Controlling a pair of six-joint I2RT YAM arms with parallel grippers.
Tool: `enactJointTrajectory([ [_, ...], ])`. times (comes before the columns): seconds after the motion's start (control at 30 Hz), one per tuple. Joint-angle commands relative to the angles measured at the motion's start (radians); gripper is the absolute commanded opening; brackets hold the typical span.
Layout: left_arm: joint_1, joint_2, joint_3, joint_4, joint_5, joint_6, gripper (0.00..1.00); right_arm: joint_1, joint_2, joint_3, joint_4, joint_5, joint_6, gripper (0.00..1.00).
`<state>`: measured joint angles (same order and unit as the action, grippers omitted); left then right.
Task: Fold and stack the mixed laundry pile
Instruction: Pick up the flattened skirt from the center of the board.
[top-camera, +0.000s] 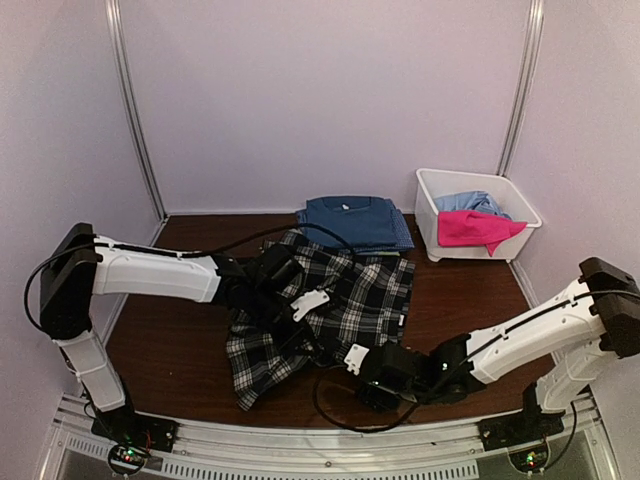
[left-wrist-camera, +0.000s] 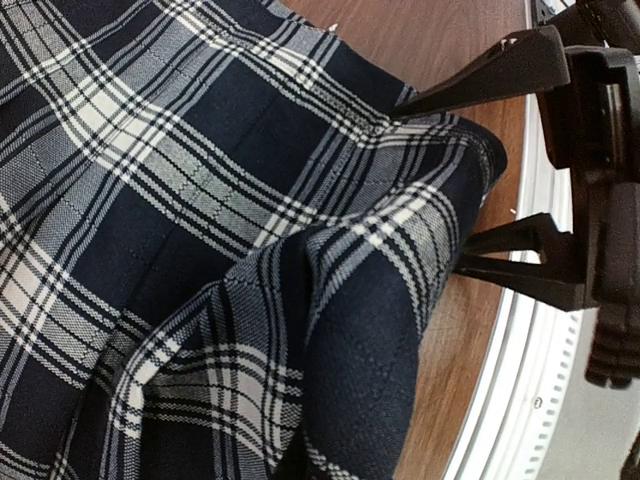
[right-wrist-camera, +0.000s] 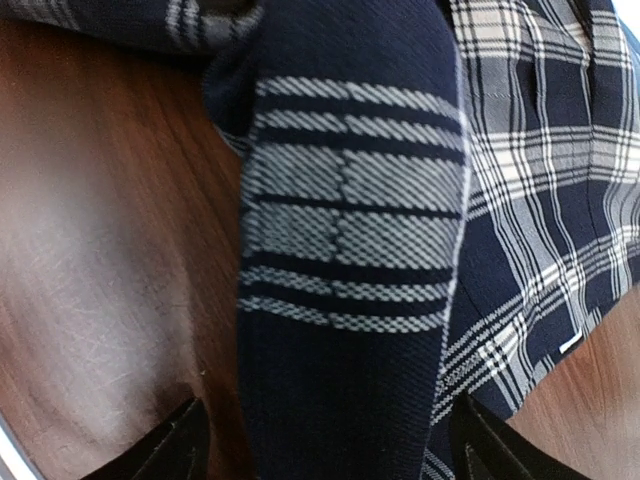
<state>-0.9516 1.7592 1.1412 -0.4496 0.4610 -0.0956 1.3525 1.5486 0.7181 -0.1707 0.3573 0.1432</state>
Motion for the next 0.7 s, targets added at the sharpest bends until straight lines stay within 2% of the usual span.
enactJointTrajectory([
  [0.0, 0.011, -0.003, 0.007, 0.016, 0.037, -0.011, 0.11, 0.011, 0.039, 0.047, -0.077, 0.181, 0.058, 0.76],
  [0.07, 0.014, -0.017, -0.004, 0.005, 0.019, -0.014, 0.15, 0.009, 0.048, 0.084, -0.135, 0.225, 0.082, 0.61],
  [0.2, 0.022, -0.079, -0.072, 0.006, -0.067, -0.03, 0.29, -0.008, 0.013, 0.125, -0.199, 0.203, 0.078, 0.11],
  [0.27, 0.023, -0.12, -0.111, -0.002, -0.143, -0.042, 0.37, -0.023, -0.021, 0.129, -0.21, 0.16, 0.073, 0.0],
  [0.43, 0.022, -0.259, -0.25, -0.023, -0.311, -0.063, 0.57, -0.061, -0.099, 0.148, -0.24, 0.04, 0.049, 0.0],
  [0.67, -0.006, -0.348, -0.4, 0.014, -0.32, -0.112, 0.62, -0.133, -0.111, 0.168, -0.276, -0.07, 0.068, 0.0],
])
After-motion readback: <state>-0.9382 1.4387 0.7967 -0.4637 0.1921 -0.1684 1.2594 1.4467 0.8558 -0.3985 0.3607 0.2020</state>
